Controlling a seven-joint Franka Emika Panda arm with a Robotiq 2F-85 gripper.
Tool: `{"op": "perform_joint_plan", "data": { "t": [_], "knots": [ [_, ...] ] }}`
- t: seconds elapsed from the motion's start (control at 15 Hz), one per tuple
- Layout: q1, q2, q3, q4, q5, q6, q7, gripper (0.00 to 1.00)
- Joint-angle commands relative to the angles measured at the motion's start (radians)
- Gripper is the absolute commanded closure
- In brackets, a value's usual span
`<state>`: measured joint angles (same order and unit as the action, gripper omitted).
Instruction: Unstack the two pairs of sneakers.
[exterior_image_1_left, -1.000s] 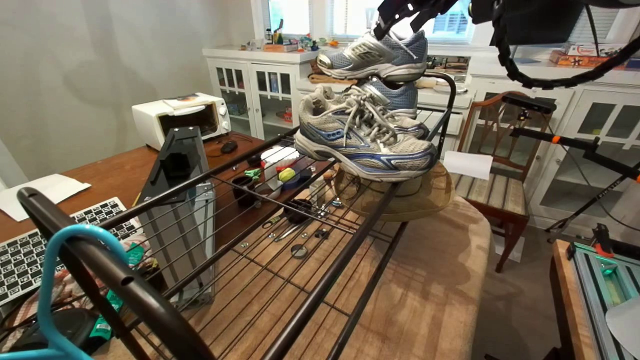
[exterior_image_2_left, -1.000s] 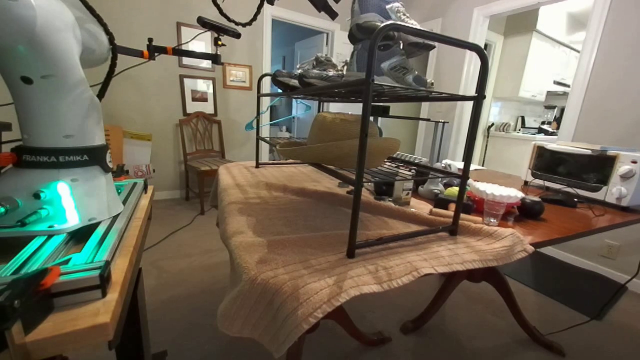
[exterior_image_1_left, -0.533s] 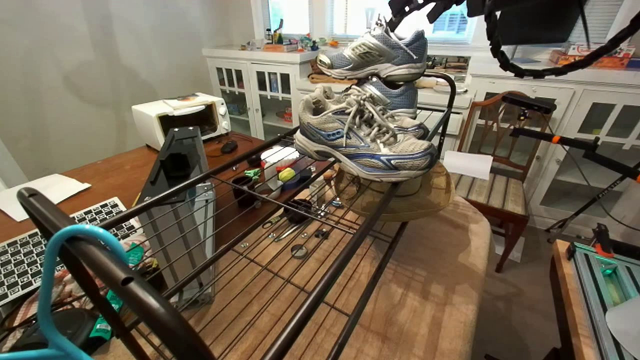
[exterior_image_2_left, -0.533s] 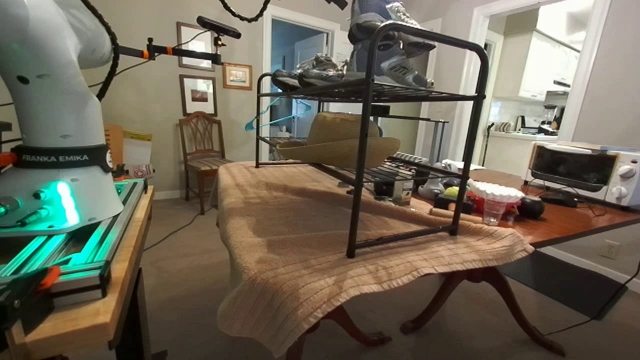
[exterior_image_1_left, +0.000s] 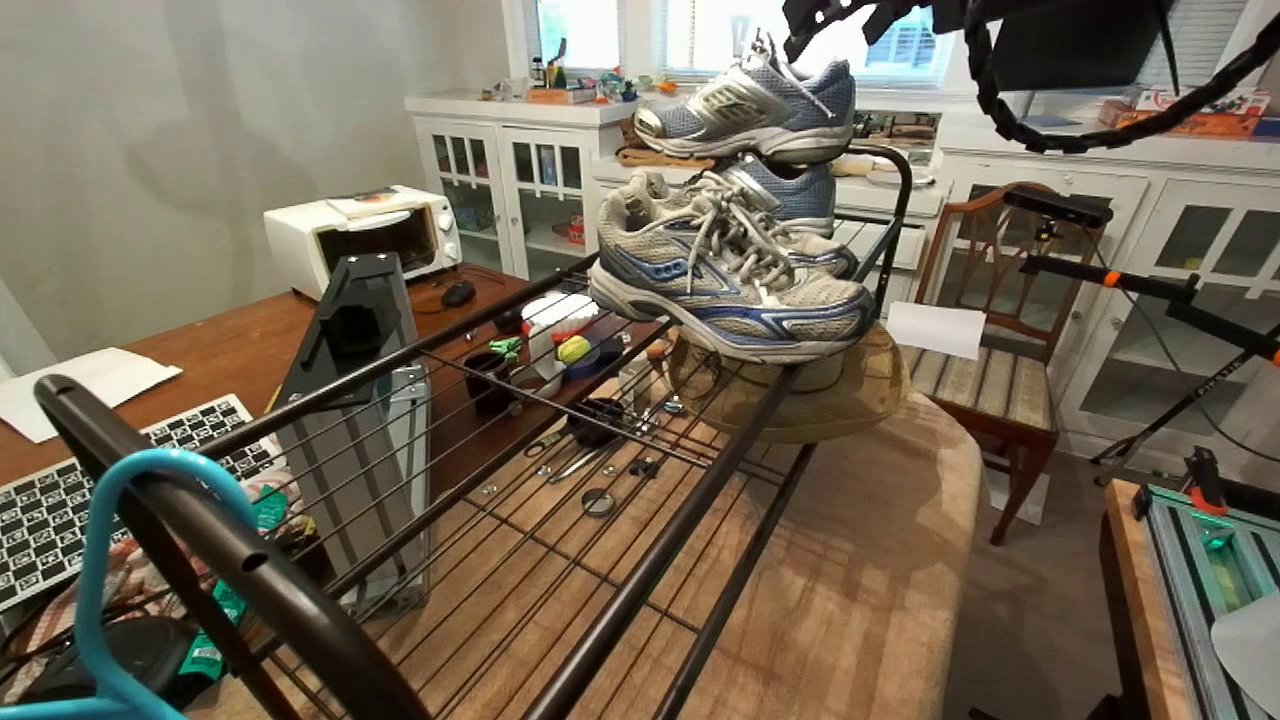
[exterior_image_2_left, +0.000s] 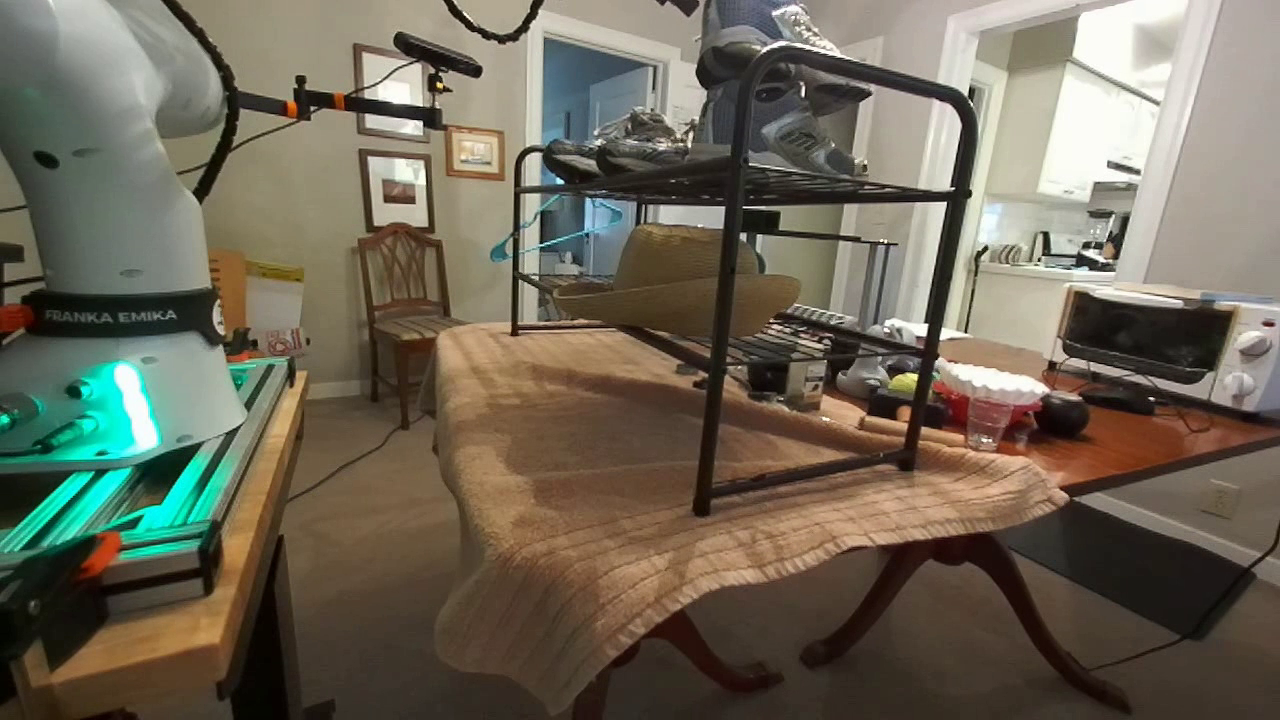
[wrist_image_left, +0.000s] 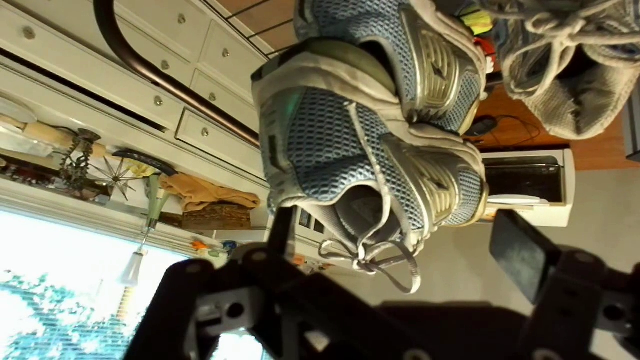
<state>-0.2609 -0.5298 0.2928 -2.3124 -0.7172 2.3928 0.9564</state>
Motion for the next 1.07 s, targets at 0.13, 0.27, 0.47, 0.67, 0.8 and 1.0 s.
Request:
{"op": "perform_joint_plan", "data": {
  "t": [0.13,0.27,0.47,0.67,0.8,1.0],
  "knots": [
    [0.023,0.005,-0.038,0.014,-0.039,-0.026,0.036,0.0],
    [0.014,0.005,-0.056,0.014,-0.055,-0.032,0.038,0.0],
    [0.042,0.015,-0.118,0.001,-0.039,0.015,-0.022,0.0],
    [0.065,0.029,-0.172,-0.012,-0.023,0.081,-0.098,0.0],
    [0.072,0.039,-0.197,-0.016,-0.011,0.13,-0.137,0.0],
    [0.067,0.054,-0.218,-0.012,0.0,0.178,-0.173,0.0]
  ]
}}
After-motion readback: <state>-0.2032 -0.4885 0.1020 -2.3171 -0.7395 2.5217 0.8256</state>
